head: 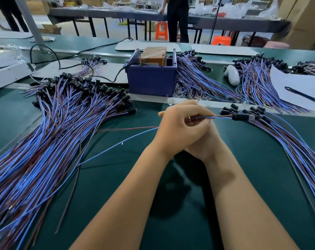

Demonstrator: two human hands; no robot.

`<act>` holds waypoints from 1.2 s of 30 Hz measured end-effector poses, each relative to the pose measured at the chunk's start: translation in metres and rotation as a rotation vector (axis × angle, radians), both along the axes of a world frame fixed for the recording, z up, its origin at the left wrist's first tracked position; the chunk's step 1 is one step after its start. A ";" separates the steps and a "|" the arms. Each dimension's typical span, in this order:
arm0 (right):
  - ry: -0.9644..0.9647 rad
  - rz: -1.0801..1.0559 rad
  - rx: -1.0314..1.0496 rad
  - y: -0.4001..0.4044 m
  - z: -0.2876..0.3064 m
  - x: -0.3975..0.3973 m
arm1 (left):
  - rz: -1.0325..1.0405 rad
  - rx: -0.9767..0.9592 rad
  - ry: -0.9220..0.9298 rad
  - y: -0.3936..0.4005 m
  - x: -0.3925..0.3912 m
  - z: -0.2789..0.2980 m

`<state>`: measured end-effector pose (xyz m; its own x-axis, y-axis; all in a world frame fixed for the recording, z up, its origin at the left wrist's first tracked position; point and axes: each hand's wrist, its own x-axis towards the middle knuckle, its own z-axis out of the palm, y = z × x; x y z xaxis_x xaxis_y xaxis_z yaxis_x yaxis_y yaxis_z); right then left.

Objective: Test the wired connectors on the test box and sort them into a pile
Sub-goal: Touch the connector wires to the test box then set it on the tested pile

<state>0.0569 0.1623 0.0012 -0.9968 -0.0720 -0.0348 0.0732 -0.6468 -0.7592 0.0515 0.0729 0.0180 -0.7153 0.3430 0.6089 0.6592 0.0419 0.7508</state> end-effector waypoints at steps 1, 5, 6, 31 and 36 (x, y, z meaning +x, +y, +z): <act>0.056 0.082 -0.018 0.001 -0.001 -0.001 | -0.031 0.040 -0.064 -0.001 0.002 0.003; 0.096 0.147 0.108 -0.006 -0.004 -0.003 | -0.196 0.132 -0.312 -0.003 0.009 0.012; 0.078 0.110 0.080 -0.006 -0.005 -0.005 | -0.245 0.122 -0.366 -0.005 0.008 0.012; 0.067 -0.215 0.474 -0.003 -0.011 -0.013 | 0.660 -0.363 -0.463 -0.163 -0.065 -0.026; 0.088 -0.243 0.611 -0.012 -0.009 -0.011 | 0.620 -0.158 -0.597 -0.127 -0.066 -0.016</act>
